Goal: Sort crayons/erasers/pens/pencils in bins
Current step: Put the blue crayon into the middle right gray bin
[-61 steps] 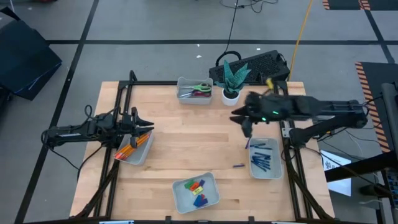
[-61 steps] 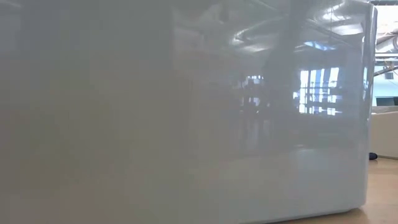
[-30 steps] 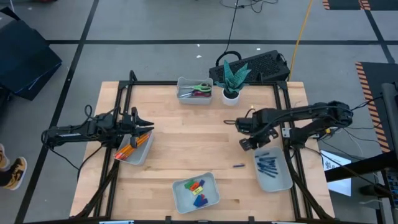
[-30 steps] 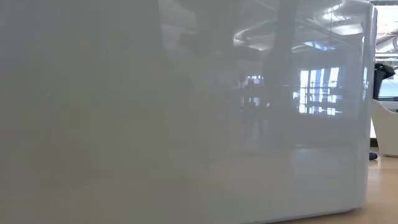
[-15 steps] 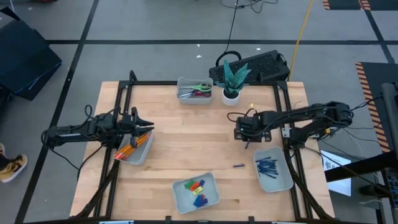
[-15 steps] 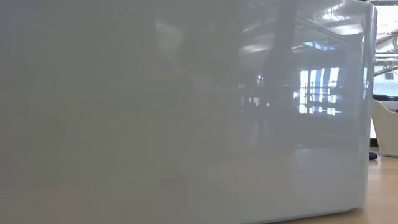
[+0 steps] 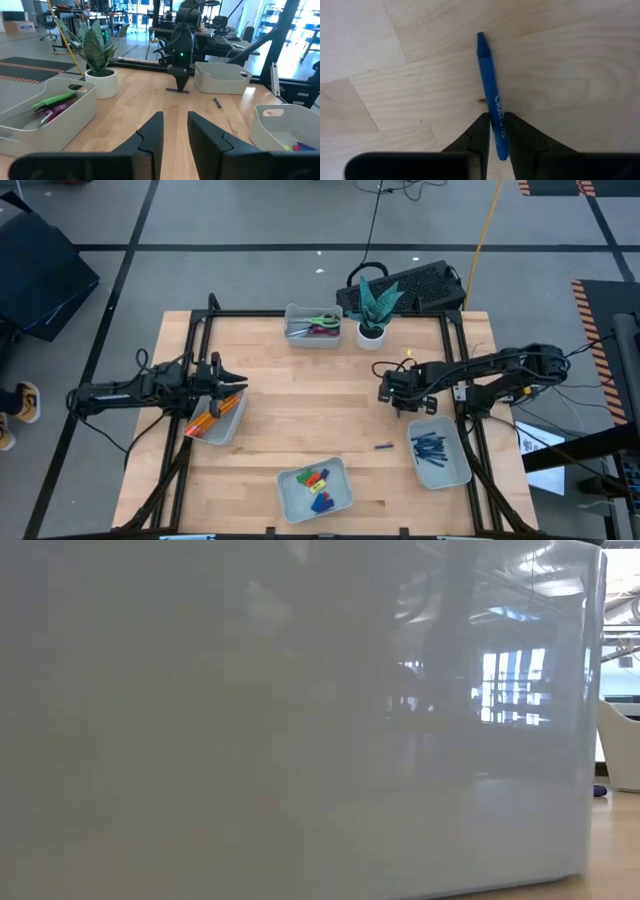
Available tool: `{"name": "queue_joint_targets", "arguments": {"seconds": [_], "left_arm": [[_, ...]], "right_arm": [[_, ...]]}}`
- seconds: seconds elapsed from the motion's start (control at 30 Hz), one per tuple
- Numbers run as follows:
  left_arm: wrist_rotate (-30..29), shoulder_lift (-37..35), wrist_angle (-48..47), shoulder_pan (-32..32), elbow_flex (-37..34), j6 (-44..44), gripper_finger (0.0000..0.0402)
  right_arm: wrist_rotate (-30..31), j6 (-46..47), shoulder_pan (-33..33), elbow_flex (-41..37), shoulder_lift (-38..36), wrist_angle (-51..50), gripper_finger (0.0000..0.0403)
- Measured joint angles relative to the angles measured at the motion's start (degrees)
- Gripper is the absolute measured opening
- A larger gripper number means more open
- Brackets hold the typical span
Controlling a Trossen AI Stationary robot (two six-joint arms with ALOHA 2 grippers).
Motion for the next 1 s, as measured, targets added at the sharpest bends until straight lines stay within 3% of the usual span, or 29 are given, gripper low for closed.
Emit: {"name": "queue_joint_targets", "arguments": {"seconds": [0.27, 0.67, 1.0], "left_arm": [[0.0, 0.0, 0.0, 0.0, 0.0, 0.0, 0.0088], [0.0, 0.0, 0.1, 0.0, 0.0, 0.0, 0.0088], [0.0, 0.0, 0.1, 0.0, 0.0, 0.0, 0.0088]], "right_arm": [[0.8, -1.4, -0.7, 0.0, 0.0, -0.1, 0.0017], [6.9, -10.3, -0.9, 3.5, -3.1, -1.0, 0.001], [8.9, -27.2, 1.5, 17.7, -3.9, -20.5, 0.0009]]}}
